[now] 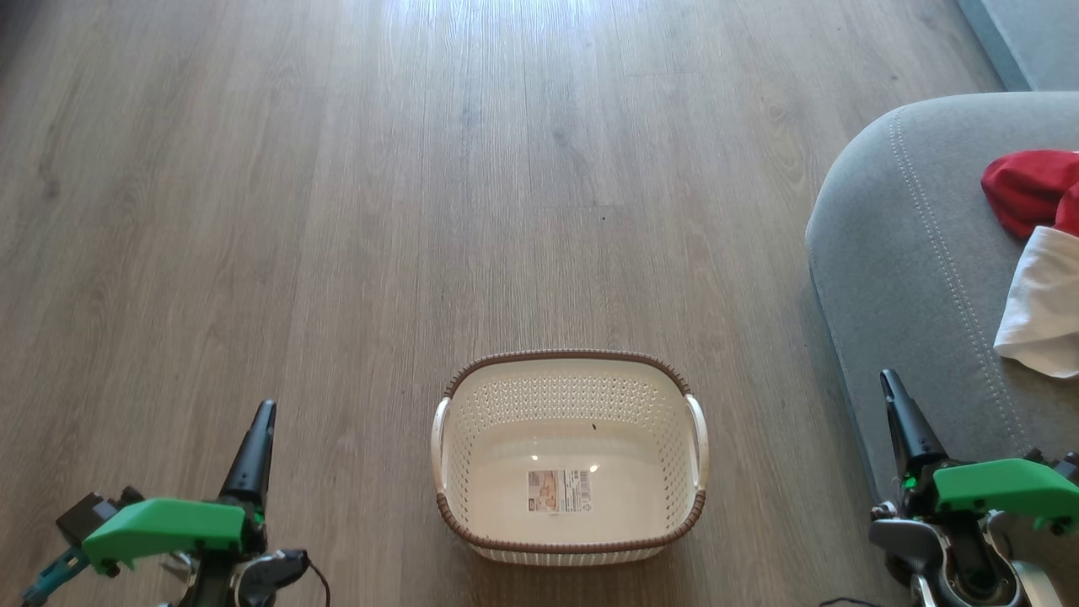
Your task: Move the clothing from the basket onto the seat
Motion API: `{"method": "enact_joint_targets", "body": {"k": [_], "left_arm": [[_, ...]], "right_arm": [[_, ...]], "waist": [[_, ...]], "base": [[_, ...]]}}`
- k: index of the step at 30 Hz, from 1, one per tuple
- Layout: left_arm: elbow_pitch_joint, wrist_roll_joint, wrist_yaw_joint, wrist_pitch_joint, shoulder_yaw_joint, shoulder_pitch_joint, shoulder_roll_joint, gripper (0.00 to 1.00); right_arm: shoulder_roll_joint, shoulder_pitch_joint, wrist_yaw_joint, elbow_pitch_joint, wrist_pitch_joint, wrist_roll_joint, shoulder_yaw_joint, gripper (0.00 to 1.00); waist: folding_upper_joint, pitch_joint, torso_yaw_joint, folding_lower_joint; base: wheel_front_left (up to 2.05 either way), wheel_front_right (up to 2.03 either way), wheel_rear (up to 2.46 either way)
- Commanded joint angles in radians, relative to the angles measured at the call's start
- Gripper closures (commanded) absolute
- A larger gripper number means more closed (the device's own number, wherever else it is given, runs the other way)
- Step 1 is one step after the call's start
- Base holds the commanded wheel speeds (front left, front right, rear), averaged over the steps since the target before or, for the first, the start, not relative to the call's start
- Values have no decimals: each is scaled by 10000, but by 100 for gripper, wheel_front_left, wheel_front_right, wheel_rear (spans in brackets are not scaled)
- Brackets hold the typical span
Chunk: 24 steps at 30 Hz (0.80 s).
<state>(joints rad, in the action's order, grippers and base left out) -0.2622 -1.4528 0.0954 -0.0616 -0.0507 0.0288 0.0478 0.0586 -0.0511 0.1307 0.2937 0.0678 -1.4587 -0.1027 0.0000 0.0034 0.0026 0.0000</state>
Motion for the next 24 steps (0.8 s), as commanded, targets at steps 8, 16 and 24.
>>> {"method": "enact_joint_targets", "body": {"k": [8, 16, 24], "left_arm": [[212, -1014, 247, -289, -464, 699, 93, 100], [171, -1627, 353, -448, -547, 785, 89, 100], [171, -1619, 353, -457, -557, 786, 82, 100]], "right_arm": [[-46, -544, 0, -452, 289, -943, -5, 100], [-70, -567, 0, -490, 447, -1505, -103, 100], [-71, -567, 0, -489, 449, -1503, -105, 100]], "waist": [[0, -2, -15, 0], [0, -3, -26, 0], [0, -3, -26, 0]], "base": [[0, 0, 0], [0, 0, 0], [0, 0, 0]]}}
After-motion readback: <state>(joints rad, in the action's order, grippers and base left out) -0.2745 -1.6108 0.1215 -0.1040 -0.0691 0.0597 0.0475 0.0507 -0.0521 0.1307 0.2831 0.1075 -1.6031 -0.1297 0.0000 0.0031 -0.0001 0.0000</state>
